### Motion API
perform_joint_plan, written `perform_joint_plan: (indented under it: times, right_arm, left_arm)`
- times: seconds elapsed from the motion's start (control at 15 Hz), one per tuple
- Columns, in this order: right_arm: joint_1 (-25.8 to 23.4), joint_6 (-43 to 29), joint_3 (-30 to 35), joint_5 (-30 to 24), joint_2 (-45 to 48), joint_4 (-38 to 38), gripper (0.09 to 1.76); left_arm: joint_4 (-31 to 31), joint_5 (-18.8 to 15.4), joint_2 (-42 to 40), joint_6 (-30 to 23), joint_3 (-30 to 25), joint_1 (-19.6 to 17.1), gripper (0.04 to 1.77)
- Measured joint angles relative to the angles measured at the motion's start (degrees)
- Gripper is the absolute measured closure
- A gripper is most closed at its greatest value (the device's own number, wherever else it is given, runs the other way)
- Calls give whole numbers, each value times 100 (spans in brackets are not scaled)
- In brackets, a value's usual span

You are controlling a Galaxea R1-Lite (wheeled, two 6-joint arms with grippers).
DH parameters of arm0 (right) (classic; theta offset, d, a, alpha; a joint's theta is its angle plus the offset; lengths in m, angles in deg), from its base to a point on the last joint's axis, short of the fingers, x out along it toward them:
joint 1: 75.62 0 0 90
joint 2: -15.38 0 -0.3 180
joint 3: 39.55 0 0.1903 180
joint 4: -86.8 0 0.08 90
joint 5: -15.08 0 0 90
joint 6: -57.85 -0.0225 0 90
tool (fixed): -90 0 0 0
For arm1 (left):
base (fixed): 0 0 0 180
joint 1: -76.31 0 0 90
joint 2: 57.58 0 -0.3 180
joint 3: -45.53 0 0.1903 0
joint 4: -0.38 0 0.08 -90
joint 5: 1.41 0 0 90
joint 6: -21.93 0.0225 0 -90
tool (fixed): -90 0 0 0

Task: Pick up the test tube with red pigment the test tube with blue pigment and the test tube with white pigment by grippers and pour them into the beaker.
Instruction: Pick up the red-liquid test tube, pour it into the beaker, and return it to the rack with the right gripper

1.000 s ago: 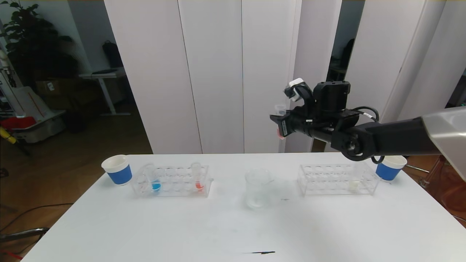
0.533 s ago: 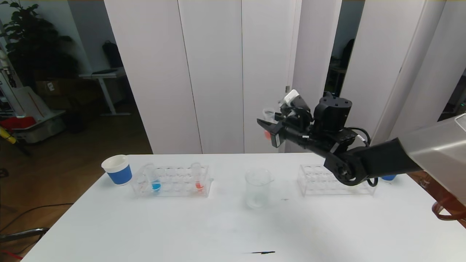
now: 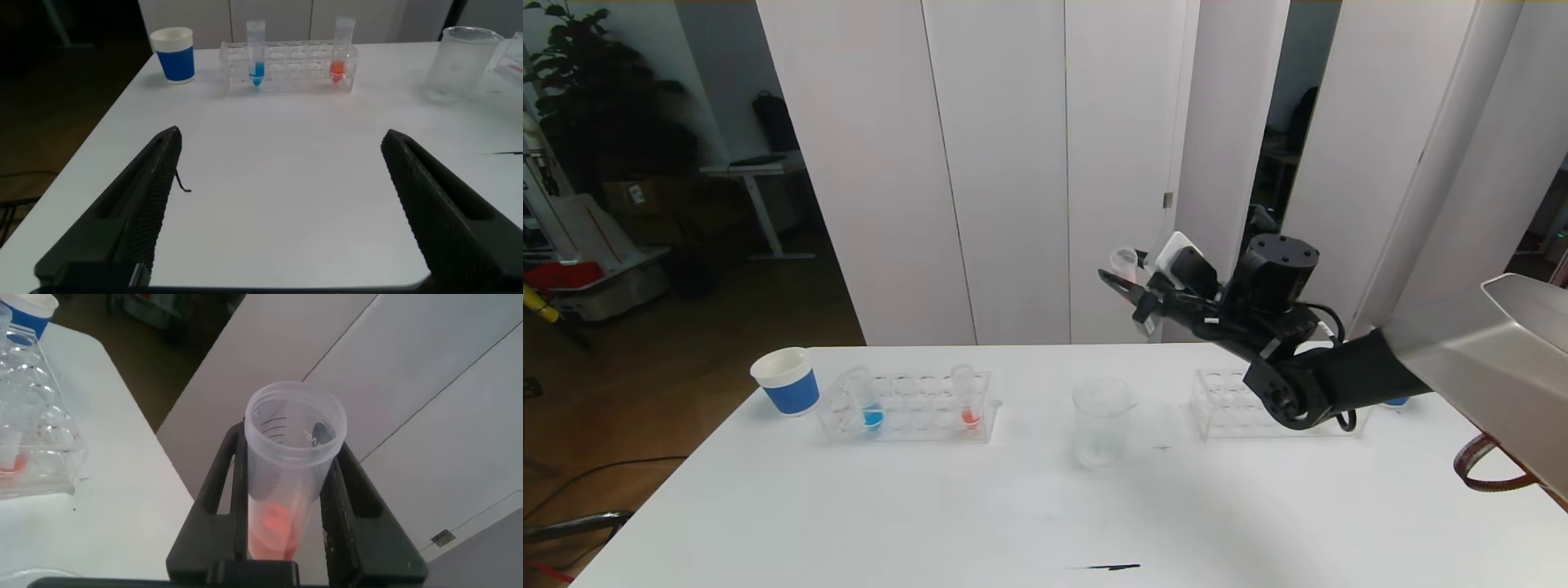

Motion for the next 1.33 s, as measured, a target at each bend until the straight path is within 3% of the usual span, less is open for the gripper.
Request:
perform_joint_plan:
  times: [0.67,1.33]
  right_arm:
    - [-144,2181,152,-1165,-188,-11,127]
    - [-234,4036,141,-1458,-330,-46,127]
  left_arm:
    - [0,0,0,0,0,-2,7]
    - [0,0,0,-2,0,-2,7]
